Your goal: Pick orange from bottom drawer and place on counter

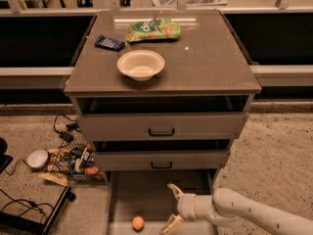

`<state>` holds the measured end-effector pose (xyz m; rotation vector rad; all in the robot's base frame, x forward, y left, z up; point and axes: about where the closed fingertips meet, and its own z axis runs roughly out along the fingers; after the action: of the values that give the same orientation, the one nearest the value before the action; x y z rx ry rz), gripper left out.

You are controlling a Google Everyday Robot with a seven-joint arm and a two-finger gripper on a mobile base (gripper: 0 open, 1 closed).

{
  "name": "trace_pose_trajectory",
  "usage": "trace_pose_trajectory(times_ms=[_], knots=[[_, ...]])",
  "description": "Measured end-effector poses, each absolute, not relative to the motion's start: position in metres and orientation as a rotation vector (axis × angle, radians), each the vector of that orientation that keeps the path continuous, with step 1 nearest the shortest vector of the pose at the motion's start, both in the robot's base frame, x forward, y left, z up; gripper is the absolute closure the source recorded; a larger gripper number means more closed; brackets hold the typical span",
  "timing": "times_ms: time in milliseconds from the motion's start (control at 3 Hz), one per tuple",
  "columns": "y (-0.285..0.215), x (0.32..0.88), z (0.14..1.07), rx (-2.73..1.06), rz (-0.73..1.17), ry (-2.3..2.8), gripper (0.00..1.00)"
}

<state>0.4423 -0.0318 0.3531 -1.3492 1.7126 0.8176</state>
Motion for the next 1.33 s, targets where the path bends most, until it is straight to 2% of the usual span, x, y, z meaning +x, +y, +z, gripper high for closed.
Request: trace_pose_trajectory(times_ms=[333, 1333], knots=[[-0.03, 0.442, 0.353, -1.353, 0.819, 1.714, 0.0], [0.053, 0.451, 0.246, -1.407, 0.911, 1.769, 0.0]])
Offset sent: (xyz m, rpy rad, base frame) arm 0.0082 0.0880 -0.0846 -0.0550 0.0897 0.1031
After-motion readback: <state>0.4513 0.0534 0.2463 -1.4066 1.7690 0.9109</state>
